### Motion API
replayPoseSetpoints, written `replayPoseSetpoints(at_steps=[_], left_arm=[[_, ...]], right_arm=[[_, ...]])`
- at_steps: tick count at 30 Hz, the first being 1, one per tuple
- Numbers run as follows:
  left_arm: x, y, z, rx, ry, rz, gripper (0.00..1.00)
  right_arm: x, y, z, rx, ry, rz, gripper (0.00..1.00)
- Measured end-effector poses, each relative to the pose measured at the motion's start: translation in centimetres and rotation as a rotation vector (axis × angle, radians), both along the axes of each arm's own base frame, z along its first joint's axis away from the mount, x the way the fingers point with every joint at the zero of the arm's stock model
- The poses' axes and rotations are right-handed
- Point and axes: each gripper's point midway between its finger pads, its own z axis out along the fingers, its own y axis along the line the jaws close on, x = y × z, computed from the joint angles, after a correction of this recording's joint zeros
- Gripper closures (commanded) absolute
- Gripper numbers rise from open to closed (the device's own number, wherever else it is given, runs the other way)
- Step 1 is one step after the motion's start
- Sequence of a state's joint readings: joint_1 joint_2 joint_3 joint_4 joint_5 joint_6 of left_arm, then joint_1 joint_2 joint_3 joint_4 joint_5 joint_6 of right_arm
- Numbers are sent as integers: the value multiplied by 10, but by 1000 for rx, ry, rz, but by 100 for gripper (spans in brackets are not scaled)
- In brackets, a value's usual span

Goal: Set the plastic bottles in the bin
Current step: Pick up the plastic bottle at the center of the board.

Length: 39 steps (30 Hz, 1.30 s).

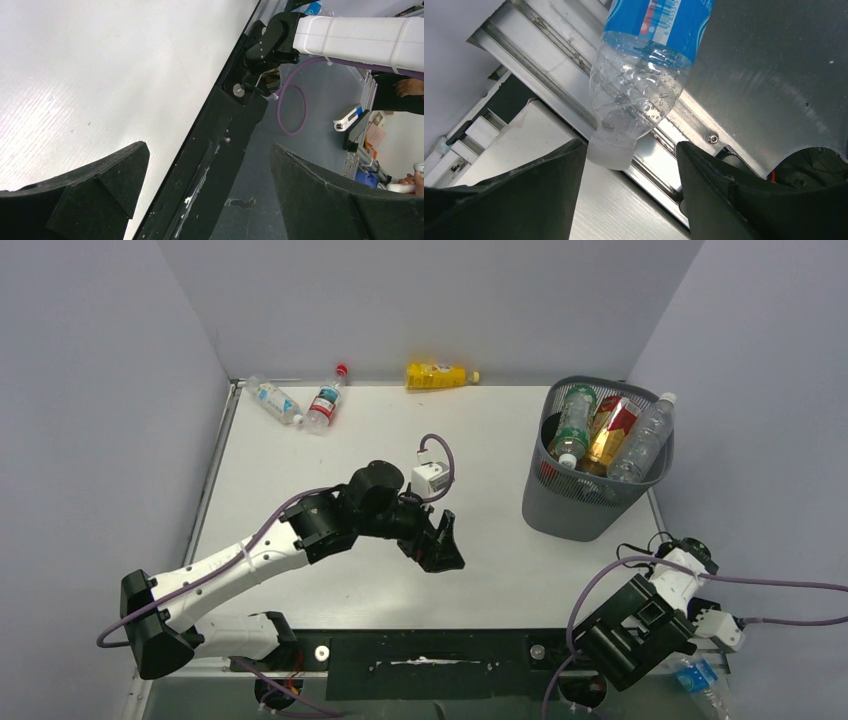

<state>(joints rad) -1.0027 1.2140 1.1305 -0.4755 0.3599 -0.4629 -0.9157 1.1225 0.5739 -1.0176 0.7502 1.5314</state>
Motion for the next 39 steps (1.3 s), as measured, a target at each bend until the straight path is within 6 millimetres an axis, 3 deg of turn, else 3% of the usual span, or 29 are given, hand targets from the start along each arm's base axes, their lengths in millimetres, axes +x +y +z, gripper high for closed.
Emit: replayPoseSetpoints(at_steps=[9, 13, 16, 19, 25, 32, 35, 39], left_arm=[[11, 6, 2, -13, 5, 0, 7], [11, 7, 2, -16, 8, -5, 7], [12, 7, 2, -18, 9, -6, 7], [12, 7, 2, -18, 9, -6, 7], [11, 7, 3, -19, 10, -8, 7], [11, 7, 3, -20, 11, -8, 7], [11, 7, 3, -20, 13, -7, 7], [11, 7, 3, -20, 14, -6, 8]], right_arm=[[0, -6, 0, -8, -3, 8, 56], [0, -7, 0, -5, -2, 13, 56], [-1, -8, -1, 4, 5, 18, 47], [0, -8, -4, 28, 19, 32, 47], [2, -10, -6, 55, 34, 54, 73], [3, -10, -7, 71, 37, 76, 82], [13, -10, -4, 55, 20, 121, 83], [41, -1, 1, 24, 2, 252, 84]])
